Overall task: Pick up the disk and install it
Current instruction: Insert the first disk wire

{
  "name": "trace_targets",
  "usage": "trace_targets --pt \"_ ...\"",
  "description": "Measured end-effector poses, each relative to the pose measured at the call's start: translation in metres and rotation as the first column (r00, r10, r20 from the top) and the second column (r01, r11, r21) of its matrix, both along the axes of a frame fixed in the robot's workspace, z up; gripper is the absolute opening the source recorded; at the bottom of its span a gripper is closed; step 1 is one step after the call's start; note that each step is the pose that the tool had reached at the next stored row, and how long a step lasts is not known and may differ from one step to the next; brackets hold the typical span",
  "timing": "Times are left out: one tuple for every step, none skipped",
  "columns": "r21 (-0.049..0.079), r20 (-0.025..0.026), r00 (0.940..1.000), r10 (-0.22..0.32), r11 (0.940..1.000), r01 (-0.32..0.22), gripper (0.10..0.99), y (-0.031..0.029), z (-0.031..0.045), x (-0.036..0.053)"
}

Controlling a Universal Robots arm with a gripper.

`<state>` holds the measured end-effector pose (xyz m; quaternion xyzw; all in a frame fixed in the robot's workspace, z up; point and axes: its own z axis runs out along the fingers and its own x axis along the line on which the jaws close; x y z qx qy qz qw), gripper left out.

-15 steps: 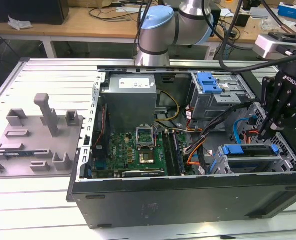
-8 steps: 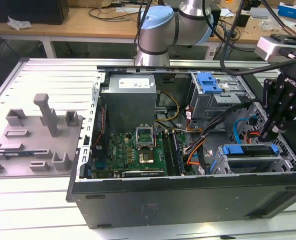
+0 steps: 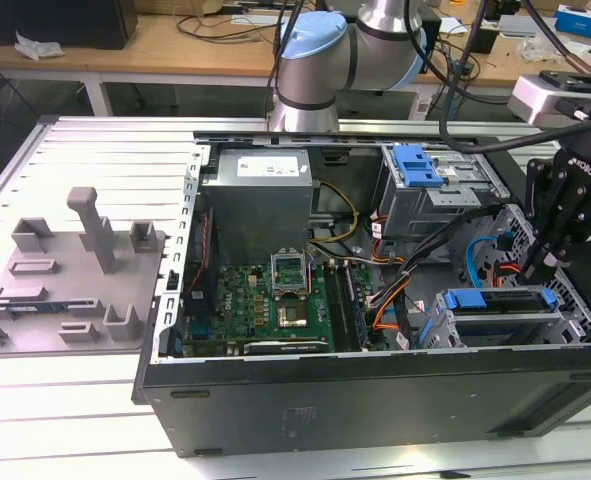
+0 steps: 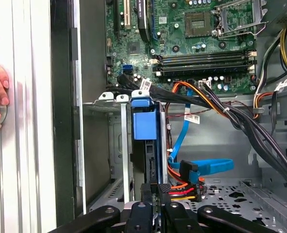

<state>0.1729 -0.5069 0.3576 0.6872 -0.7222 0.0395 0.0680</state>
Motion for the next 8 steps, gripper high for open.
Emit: trace_targets --pt "0.0 0.0 1.0 -0.001 1.0 0.001 0.165 0.0 -0.0003 0.0" --pt "0.0 0.0 1.0 -0.002 1.0 0.002 0.165 0.0 -0.0006 -0.0001" --pt "0.0 0.0 1.0 -0.003 1.0 0.003 0.165 0.0 -0.0008 -0.0002" --pt "0.0 0.0 1.0 -0.004 1.0 0.004 0.165 0.0 -0.001 -0.0003" --pt "0.0 0.0 1.0 -0.004 1.0 0.004 0.165 -0.0001 -0.0012 -0.0004" --pt "0.001 0.0 1.0 -0.005 1.0 0.005 0.165 0.0 -0.0014 -0.0004" --pt "0.005 0.0 1.0 -0.007 1.0 0.007 0.165 0.0 -0.0016 -0.0005" --pt "0.011 -0.0001 1.0 -0.009 0.9999 0.009 0.165 -0.0001 -0.0017 -0.0005"
